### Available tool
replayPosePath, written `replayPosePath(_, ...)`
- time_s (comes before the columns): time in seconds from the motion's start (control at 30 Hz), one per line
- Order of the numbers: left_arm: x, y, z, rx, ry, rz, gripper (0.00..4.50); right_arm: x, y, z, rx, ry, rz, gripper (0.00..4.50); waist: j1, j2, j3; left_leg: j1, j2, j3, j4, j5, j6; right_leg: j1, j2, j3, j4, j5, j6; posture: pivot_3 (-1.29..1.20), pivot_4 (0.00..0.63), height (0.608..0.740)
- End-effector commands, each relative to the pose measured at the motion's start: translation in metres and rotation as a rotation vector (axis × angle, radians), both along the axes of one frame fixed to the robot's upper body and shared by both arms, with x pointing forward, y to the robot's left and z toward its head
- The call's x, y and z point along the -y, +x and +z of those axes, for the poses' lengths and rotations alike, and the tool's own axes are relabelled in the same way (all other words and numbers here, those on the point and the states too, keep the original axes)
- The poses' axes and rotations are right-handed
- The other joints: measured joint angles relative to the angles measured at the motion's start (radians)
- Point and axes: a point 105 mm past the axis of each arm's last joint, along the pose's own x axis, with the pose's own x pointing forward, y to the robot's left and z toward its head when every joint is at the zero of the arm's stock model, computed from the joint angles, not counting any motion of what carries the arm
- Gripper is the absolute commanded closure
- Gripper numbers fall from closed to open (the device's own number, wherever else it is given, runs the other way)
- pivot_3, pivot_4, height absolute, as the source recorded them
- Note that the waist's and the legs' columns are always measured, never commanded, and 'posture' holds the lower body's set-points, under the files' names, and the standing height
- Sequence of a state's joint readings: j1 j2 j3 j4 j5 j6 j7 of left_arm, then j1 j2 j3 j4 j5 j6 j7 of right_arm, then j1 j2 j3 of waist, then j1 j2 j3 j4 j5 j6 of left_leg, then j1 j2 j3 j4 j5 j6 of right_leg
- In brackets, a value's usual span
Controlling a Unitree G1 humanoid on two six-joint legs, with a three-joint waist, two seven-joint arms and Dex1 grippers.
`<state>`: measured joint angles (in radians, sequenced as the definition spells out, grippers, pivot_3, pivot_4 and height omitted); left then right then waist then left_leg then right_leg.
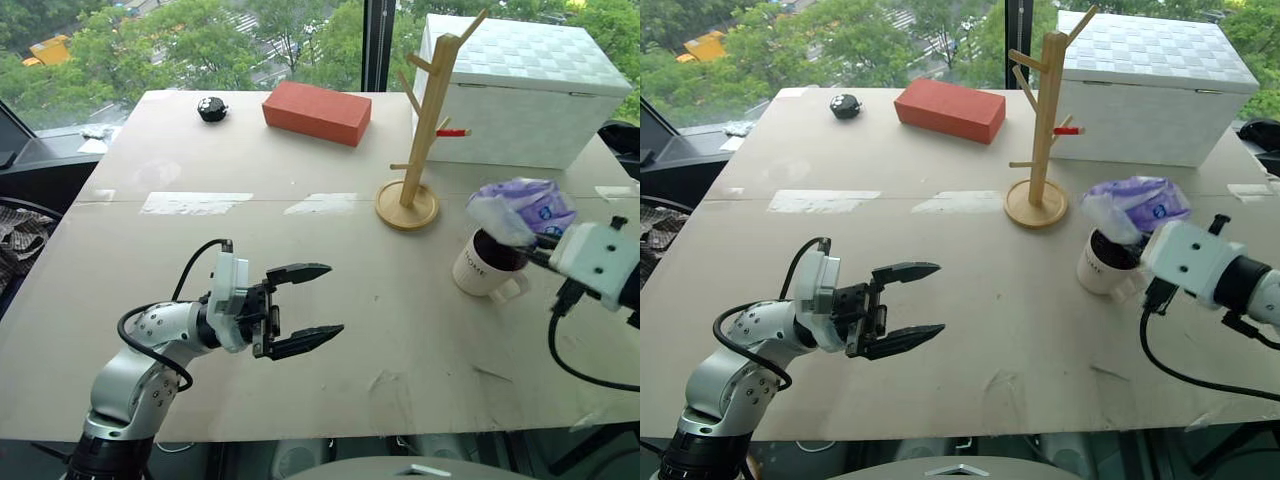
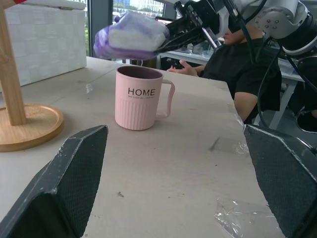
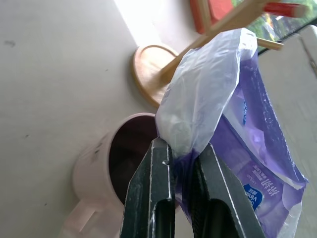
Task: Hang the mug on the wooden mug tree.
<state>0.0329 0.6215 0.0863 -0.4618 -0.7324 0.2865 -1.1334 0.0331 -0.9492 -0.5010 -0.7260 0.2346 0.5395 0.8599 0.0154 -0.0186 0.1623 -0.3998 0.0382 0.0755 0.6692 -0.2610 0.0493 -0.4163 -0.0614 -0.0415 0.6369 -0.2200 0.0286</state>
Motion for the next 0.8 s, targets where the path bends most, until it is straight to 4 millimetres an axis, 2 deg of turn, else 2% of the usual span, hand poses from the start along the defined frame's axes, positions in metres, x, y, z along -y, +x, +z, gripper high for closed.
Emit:
replayPosePath(0.03,0.005,-0.002,0.012,0.049,-0.041,-0.025,0.00,0.046,0.016,0.018,0.091,-0.062,-0.207,4.43,0.001,0.000,0.000,0.000,0.000,0.000,0.000,0.000,0.000,0.000,0.000,0.000,0.000,0.000,0.000,0.00,0.150,0.740)
replayPosePath(0.17,0.009,0.004,0.018,0.056,-0.076,-0.008,0.00,0.093,0.046,-0.012,0.054,-0.136,-0.361,4.43,-0.001,-0.002,-0.001,0.001,-0.001,0.000,0.001,0.000,0.000,0.001,-0.001,0.000,0.000,0.000,0.000,0.00,0.150,0.740)
replayPosePath(0.27,0.011,0.006,0.019,0.059,-0.082,0.008,0.00,0.113,0.069,-0.037,0.014,-0.171,-0.408,4.43,-0.010,-0.001,-0.001,0.001,-0.001,0.002,0.000,0.000,0.000,0.001,0.001,0.002,0.000,0.000,0.000,0.00,0.150,0.740)
replayPosePath(0.33,0.012,0.006,0.020,0.060,-0.091,0.021,0.00,0.116,0.084,-0.058,-0.053,-0.151,-0.390,4.43,-0.018,0.000,0.000,0.002,-0.001,0.003,0.000,0.000,0.000,0.000,0.002,0.004,0.001,0.000,-0.001,0.00,0.150,0.740)
replayPosePath(0.43,0.013,0.005,0.021,0.059,-0.108,0.034,0.00,0.115,0.096,-0.076,-0.119,-0.144,-0.338,3.48,-0.026,0.000,0.000,0.002,-0.001,0.003,0.000,0.000,0.000,0.000,0.006,0.006,0.002,0.001,-0.001,0.00,0.150,0.740)
replayPosePath(0.5,0.014,0.004,0.021,0.062,-0.111,0.036,0.00,0.117,0.099,-0.079,-0.122,-0.175,-0.321,2.75,-0.027,0.001,0.000,0.002,0.000,0.002,0.000,0.000,0.000,0.000,0.007,0.007,0.002,0.001,-0.001,0.00,0.150,0.740)
replayPosePath(0.53,0.013,0.003,0.021,0.067,-0.112,0.039,0.00,0.116,0.098,-0.077,-0.121,-0.181,-0.305,2.30,-0.024,0.001,0.000,0.002,0.000,0.003,0.000,0.000,0.000,0.000,0.007,0.007,0.002,0.001,-0.001,0.00,0.150,0.740)
replayPosePath(0.57,0.013,0.003,0.023,0.072,-0.119,0.046,0.00,0.116,0.094,-0.071,-0.114,-0.180,-0.294,1.63,-0.024,0.001,0.000,0.002,0.001,0.002,0.000,0.000,0.000,0.000,0.007,0.008,0.002,0.001,0.000,0.00,0.150,0.740)
replayPosePath(0.6,0.012,0.004,0.025,0.073,-0.128,0.053,0.00,0.117,0.091,-0.064,-0.100,-0.177,-0.294,1.42,-0.021,0.001,0.000,0.002,0.001,0.002,0.000,0.000,0.000,0.000,0.007,0.008,0.002,0.002,0.001,0.00,0.150,0.740)
replayPosePath(0.67,0.011,0.003,0.027,0.075,-0.133,0.058,0.00,0.121,0.079,-0.052,-0.077,-0.166,-0.313,0.46,-0.017,0.002,0.000,0.001,0.002,0.003,0.000,0.000,0.000,-0.001,0.006,0.009,0.002,0.002,0.002,0.00,0.150,0.740)
replayPosePath(0.73,0.011,0.001,0.025,0.075,-0.120,0.051,0.00,0.119,0.063,-0.043,-0.100,-0.033,-0.341,0.05,-0.007,0.002,0.000,0.001,0.002,0.003,0.000,0.000,0.000,-0.001,0.006,0.009,0.001,0.002,0.003,0.00,0.150,0.740)
replayPosePath(0.8,0.008,0.000,0.022,0.073,-0.100,0.050,0.00,0.113,0.037,-0.040,-0.174,0.160,-0.394,0.05,0.001,0.002,0.000,0.001,0.002,0.004,0.000,0.000,0.000,0.000,0.005,0.008,0.001,0.002,0.003,0.00,0.150,0.740)
